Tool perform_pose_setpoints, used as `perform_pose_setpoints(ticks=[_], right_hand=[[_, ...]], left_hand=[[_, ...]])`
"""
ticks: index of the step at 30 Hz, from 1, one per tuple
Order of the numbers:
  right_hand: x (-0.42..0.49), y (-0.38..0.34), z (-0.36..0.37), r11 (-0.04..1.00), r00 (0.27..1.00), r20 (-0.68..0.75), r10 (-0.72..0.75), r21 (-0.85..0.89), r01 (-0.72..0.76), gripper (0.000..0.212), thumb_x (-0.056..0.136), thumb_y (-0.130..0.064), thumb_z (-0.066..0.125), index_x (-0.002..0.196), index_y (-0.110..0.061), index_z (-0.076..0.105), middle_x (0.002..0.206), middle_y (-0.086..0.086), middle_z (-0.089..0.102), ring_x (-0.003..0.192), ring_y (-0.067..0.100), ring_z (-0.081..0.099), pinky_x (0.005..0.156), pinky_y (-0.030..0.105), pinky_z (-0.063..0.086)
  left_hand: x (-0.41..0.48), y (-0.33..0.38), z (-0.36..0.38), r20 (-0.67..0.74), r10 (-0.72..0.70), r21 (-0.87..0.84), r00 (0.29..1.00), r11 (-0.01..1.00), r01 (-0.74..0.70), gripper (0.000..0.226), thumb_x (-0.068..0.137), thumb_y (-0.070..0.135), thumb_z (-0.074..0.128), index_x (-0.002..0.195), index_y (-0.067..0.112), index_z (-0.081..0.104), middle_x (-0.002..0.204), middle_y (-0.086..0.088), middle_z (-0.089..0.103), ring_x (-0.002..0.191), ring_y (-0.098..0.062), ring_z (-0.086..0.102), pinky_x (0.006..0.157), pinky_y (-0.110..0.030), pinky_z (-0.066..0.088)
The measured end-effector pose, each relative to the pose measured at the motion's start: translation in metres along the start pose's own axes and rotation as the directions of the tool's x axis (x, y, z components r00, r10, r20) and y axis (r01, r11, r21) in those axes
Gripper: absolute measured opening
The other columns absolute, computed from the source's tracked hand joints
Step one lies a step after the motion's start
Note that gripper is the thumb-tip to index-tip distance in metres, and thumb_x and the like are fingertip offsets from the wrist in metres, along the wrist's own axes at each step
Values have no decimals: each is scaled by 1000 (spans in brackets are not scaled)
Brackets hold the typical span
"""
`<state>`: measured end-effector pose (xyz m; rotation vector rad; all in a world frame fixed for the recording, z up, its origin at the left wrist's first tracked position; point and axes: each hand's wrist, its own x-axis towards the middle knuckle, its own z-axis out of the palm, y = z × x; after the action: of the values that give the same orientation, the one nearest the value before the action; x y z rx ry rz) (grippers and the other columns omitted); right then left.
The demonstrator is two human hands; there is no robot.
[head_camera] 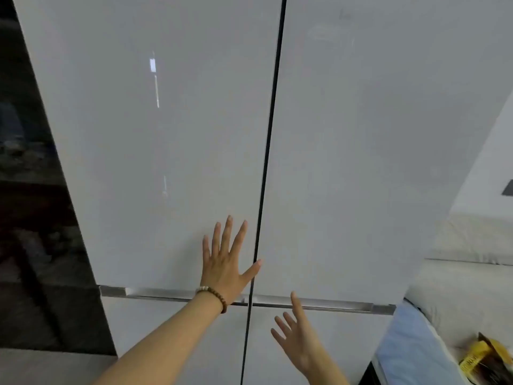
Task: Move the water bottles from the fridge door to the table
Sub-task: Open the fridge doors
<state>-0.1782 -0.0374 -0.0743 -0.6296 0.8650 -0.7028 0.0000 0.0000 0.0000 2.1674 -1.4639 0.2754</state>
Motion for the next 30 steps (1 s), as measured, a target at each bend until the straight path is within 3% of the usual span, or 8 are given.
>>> perform_pose_setpoints(ticks=[3,6,10,12,20,23,27,30], right_hand=[[35,1,-2,1000,1000,14,12,-22,-11,85,74,-54,63,146,-31,25,158,7,15,142,28,28,112,48,32],[72,2,-3,1000,999,34,14,-20,-14,96,67,-58,66,147,-26,23,156,8,22,141,26,30,112,46,32],[107,4,-1,1000,992,123,15,13,-17,85,68,-59,63,141,-22,38,150,7,37,141,22,31,115,43,27],[116,5,0,999,989,146,9,32,-14,78,77,-59,57,143,-25,33,152,9,32,142,25,27,117,42,24],[126,15,9,994,996,75,-44,-98,51,111,55,-77,59,146,-21,29,149,9,36,135,29,37,116,42,25],[107,17,9,997,996,63,-56,-57,59,94,63,-71,60,141,-22,38,143,2,45,135,24,39,115,40,28],[61,20,0,999,999,50,-5,-48,7,92,69,-67,56,145,-21,30,145,6,39,139,24,31,115,43,27],[8,4,-1,986,975,-177,-136,-121,116,115,57,-68,66,149,-24,12,156,2,19,142,24,25,115,44,24]], left_hand=[[22,-8,28,-54,67,125,996,990,-60,85,75,81,6,144,37,-15,156,5,-16,142,-20,-17,113,-50,-10],[40,-16,58,-75,86,216,993,974,-68,89,73,83,6,146,35,-13,154,3,-25,142,-23,-22,110,-54,-9],[49,-15,79,-81,62,200,995,979,-45,94,69,85,11,141,37,-23,146,4,-42,137,-24,-34,106,-55,-20],[50,-13,83,-79,44,188,996,982,-29,94,66,87,9,138,40,-29,142,6,-47,134,-23,-39,104,-55,-24],[50,-2,68,71,-58,172,996,984,45,92,62,86,12,114,46,-53,121,10,-65,117,-19,-57,100,-58,-28],[46,0,63,104,-73,152,992,987,57,90,60,87,8,117,47,-49,123,11,-63,119,-19,-56,104,-60,-23],[38,10,53,111,-55,6,992,999,54,102,52,93,13,127,48,-39,136,6,-53,130,-24,-44,109,-53,-16],[24,31,37,109,75,-357,991,934,-31,110,54,94,24,143,41,-16,156,9,-15,145,-14,-10,118,-44,0]])
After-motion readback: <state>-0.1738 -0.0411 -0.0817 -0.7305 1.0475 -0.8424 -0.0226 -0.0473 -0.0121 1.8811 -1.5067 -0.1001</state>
